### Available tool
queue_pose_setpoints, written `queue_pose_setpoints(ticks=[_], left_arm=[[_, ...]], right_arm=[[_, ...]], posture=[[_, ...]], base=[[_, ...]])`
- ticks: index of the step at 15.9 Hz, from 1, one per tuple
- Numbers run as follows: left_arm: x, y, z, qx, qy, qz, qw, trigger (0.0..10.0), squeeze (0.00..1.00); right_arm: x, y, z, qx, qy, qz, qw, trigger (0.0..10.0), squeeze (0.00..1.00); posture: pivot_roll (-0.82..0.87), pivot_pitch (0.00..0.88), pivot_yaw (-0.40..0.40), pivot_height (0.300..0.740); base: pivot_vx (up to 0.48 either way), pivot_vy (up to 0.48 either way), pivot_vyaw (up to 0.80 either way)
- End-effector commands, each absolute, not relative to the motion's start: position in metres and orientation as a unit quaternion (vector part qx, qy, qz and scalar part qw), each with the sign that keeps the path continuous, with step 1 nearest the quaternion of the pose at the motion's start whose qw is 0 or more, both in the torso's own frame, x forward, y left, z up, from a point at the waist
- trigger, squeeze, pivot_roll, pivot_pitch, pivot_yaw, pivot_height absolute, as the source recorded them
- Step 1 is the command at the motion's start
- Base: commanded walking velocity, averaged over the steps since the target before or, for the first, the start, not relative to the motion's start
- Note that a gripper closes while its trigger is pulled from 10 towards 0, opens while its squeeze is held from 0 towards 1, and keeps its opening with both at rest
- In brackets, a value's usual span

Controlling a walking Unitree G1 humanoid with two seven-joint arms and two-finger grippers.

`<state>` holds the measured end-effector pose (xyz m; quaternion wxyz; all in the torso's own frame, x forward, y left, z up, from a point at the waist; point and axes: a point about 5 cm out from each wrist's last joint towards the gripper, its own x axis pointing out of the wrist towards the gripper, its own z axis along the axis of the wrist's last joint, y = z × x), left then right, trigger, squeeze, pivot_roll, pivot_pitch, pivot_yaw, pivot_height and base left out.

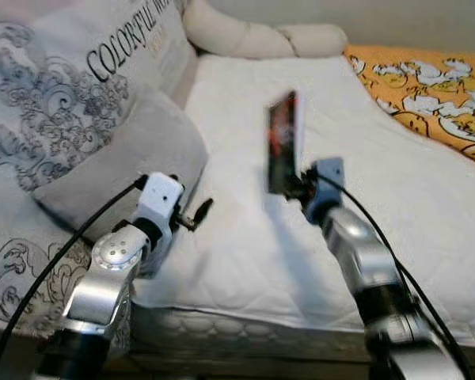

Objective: Clean up the room

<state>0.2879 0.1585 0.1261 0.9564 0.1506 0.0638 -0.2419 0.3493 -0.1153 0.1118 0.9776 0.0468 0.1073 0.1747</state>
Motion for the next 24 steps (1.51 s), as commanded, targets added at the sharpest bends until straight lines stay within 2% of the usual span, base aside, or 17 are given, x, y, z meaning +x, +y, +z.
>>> queue_pose_setpoints(ticks=[1,5,6,7,12,16,17,18,19,20,24], left_arm=[[0.285,0.156,0.128,0.156,0.067,-0.261,0.950,10.0,0.00],[0.275,0.169,0.131,0.172,0.095,-0.293,0.936,10.0,0.00],[0.273,0.170,0.132,0.173,0.098,-0.295,0.934,10.0,0.00],[0.269,0.173,0.133,0.178,0.109,-0.304,0.930,10.0,0.00],[0.257,0.181,0.134,0.193,0.144,-0.325,0.915,10.0,0.00],[0.241,0.194,0.130,0.209,0.184,-0.342,0.898,10.0,0.00],[0.238,0.196,0.130,0.210,0.189,-0.344,0.895,10.0,0.00],[0.235,0.197,0.130,0.210,0.192,-0.345,0.894,10.0,0.00],[0.233,0.196,0.130,0.210,0.194,-0.347,0.893,10.0,0.00],[0.231,0.193,0.131,0.210,0.194,-0.350,0.892,10.0,0.00],[0.228,0.187,0.135,0.209,0.197,-0.357,0.889,10.0,0.00]], right_arm=[[0.356,-0.111,0.123,0.067,0.088,0.193,0.975,10.0,0.00],[0.375,-0.098,0.122,0.178,0.141,0.220,0.949,10.0,0.00],[0.376,-0.097,0.121,0.190,0.147,0.221,0.945,10.0,0.00],[0.377,-0.092,0.118,0.247,0.168,0.228,0.927,10.0,0.00],[0.366,-0.089,0.091,0.349,0.234,0.207,0.883,10.0,0.00],[0.337,-0.091,0.046,0.294,0.345,0.179,0.873,10.0,0.00],[0.332,-0.094,0.038,0.268,0.364,0.168,0.876,10.0,0.00],[0.327,-0.102,0.027,0.206,0.382,0.137,0.890,10.0,0.00],[0.323,-0.105,0.022,0.209,0.394,0.119,0.887,10.0,0.09],[0.321,-0.111,0.018,0.200,0.399,0.099,0.889,10.0,1.00],[0.322,-0.128,0.016,0.186,0.384,0.041,0.903,10.0,1.00]], posture=[[0.15,0.000,-0.007,0.740],[0.19,0.000,-0.015,0.740],[0.20,0.000,-0.013,0.740],[0.22,0.000,-0.011,0.740],[0.28,0.000,-0.014,0.740],[0.34,0.000,-0.016,0.740],[0.34,0.000,-0.015,0.740],[0.34,0.000,-0.013,0.740],[0.35,0.000,-0.012,0.740],[0.35,0.000,-0.009,0.740],[0.35,0.000,0.015,0.740]], base=[[0.000,0.000,0.00],[0.000,0.000,0.00],[0.000,0.000,0.00],[0.000,0.000,0.00],[0.000,0.000,0.00],[0.000,0.000,0.00],[0.000,0.000,0.00],[0.000,0.000,0.00],[0.000,0.000,0.00],[0.000,0.000,0.00],[0.000,0.000,0.00]])
